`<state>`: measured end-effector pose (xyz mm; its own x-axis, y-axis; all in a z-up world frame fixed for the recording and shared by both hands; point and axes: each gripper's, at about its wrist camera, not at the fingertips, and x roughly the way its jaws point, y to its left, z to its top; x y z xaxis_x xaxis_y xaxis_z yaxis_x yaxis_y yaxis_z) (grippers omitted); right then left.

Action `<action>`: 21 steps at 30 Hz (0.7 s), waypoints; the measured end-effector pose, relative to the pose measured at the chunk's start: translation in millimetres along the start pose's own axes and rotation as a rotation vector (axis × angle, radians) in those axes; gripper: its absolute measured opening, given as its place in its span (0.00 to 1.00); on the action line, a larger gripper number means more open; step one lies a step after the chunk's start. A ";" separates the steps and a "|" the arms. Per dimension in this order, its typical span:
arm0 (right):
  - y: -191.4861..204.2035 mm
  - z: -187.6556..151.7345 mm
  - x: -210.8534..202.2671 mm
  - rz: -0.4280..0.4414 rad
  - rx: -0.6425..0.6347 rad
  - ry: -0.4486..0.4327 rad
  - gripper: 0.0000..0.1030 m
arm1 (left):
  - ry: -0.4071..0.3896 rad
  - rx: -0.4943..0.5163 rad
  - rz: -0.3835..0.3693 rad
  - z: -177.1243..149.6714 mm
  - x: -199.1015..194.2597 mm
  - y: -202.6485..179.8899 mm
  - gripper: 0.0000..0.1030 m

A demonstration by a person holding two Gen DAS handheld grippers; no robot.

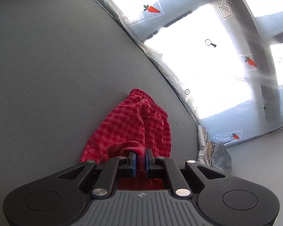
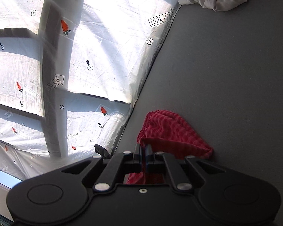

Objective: Fold clothes
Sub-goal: 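Fold the hem over toward the waistband with both grippers and release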

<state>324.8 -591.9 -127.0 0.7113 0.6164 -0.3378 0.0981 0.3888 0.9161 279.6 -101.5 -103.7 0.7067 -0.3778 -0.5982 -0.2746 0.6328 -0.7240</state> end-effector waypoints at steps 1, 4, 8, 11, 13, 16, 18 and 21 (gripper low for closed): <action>2.8 2.4 4.2 -0.007 -0.015 -0.002 0.04 | -0.001 0.002 0.002 4.3 4.3 -1.7 0.09; 7.7 9.6 19.1 -0.014 -0.037 -0.007 0.04 | -0.002 -0.001 0.008 18.7 18.8 -4.4 0.09; 7.9 24.1 44.1 -0.031 -0.034 0.001 0.04 | 0.002 -0.021 0.011 40.5 43.0 -3.4 0.09; 6.6 37.8 68.3 -0.042 -0.029 0.012 0.04 | -0.001 -0.024 0.012 58.3 62.0 -5.6 0.09; 5.7 47.6 85.2 -0.051 -0.019 0.017 0.04 | 0.001 -0.037 0.017 74.3 76.3 -10.8 0.09; 7.4 63.8 110.1 -0.067 -0.013 0.019 0.04 | 0.006 -0.047 0.028 95.4 99.0 -16.5 0.10; 10.1 72.1 124.5 -0.089 -0.053 0.018 0.05 | 0.002 -0.016 0.058 105.5 112.2 -21.3 0.14; 15.3 79.4 140.7 -0.160 -0.143 0.027 0.15 | -0.013 0.015 0.128 114.5 124.8 -23.0 0.29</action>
<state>481.6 -553.6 -143.4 0.6755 0.5564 -0.4838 0.1071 0.5752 0.8110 448.8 -85.8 -122.4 0.6745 -0.2847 -0.6812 -0.3534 0.6856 -0.6364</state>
